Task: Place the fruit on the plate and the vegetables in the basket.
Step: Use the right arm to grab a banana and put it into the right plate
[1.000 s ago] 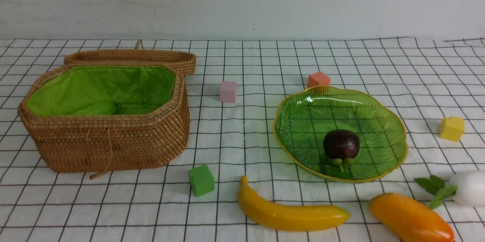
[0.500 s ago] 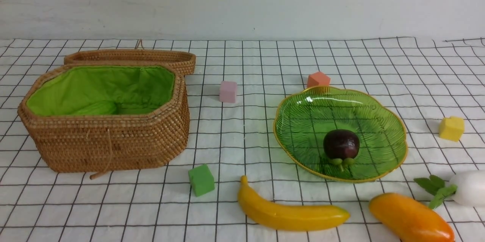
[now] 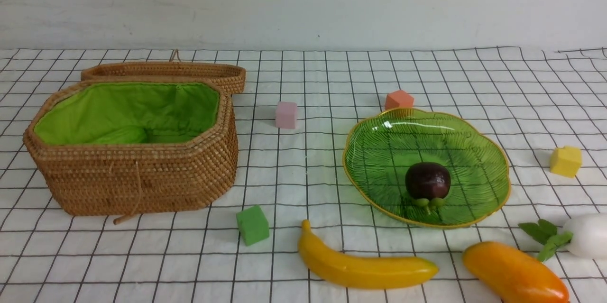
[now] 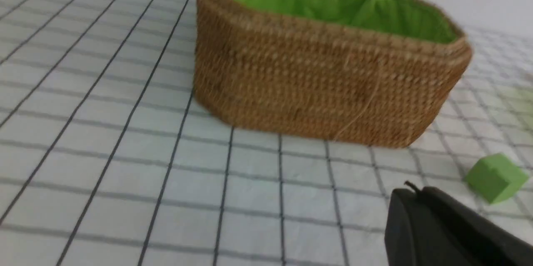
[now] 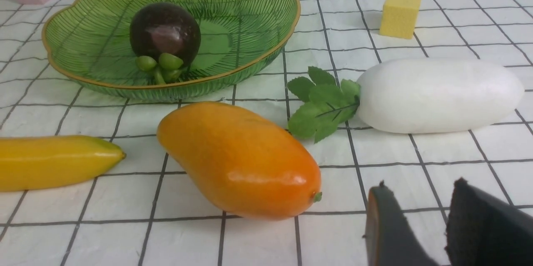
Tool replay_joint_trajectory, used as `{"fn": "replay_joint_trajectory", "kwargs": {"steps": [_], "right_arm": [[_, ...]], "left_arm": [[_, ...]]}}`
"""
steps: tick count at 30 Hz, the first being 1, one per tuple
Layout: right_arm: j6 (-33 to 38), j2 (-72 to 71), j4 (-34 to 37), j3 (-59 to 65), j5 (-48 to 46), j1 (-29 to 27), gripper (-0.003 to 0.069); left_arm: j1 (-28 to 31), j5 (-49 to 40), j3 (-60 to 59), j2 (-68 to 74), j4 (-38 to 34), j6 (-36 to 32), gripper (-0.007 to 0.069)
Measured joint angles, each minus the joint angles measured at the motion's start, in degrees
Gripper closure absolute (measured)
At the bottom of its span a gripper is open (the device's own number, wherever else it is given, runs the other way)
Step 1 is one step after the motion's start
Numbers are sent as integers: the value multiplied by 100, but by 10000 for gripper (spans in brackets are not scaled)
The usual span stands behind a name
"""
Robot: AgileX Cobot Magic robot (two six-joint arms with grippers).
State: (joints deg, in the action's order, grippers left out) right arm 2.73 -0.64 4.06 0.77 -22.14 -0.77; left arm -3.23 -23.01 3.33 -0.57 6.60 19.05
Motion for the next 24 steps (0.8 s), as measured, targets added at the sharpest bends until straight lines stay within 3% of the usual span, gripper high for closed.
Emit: {"fn": "replay_joint_trajectory", "kwargs": {"steps": [5,24], "right_arm": [[0,0,0,0,0,0,416],[0,0,0,0,7,0,416]], "left_arm": [[323,-43,-490,0,50,-7,636],[329,39,-495,0,89,-7,625]]}}
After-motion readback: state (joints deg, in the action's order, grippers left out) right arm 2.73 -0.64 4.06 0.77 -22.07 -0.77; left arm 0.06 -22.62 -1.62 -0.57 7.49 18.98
